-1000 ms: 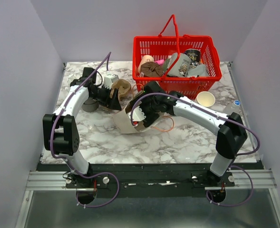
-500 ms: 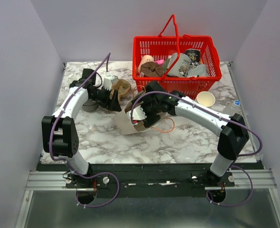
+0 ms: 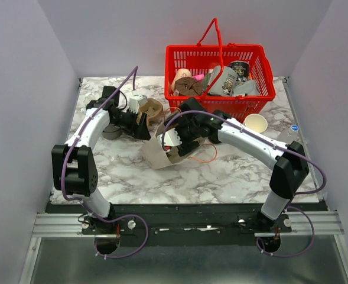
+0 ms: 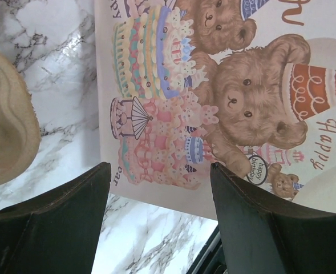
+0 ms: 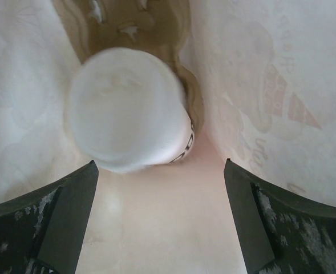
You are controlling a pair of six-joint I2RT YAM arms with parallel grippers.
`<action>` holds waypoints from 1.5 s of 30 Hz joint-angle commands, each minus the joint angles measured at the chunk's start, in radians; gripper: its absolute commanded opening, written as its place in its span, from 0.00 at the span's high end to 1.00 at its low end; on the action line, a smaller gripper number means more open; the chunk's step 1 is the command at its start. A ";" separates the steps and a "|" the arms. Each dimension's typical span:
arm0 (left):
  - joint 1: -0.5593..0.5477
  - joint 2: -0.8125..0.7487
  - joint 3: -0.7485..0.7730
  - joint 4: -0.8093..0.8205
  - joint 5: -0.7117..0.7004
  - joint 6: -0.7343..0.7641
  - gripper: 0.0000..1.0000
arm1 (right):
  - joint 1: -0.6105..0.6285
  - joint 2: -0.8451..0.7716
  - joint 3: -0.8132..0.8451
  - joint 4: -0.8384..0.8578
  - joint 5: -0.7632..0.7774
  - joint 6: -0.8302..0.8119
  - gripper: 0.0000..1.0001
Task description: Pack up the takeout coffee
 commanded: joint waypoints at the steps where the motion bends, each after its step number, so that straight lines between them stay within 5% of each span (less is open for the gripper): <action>1: 0.006 0.015 0.047 -0.041 0.049 0.042 0.21 | 0.000 0.021 0.022 0.010 0.007 0.017 0.00; 15: 0.015 -0.004 0.067 -0.073 0.074 0.061 0.21 | 0.000 0.001 0.007 -0.027 -0.021 0.014 0.00; 26: 0.017 -0.034 0.027 -0.042 0.083 0.036 0.21 | -0.001 0.130 0.077 -0.113 -0.029 -0.006 0.11; 39: 0.035 -0.041 0.008 -0.038 0.092 0.043 0.21 | 0.002 0.099 0.136 -0.176 -0.033 0.039 0.59; 45: 0.037 -0.041 0.005 -0.024 0.100 0.033 0.21 | 0.000 0.090 0.134 -0.196 -0.030 0.086 0.71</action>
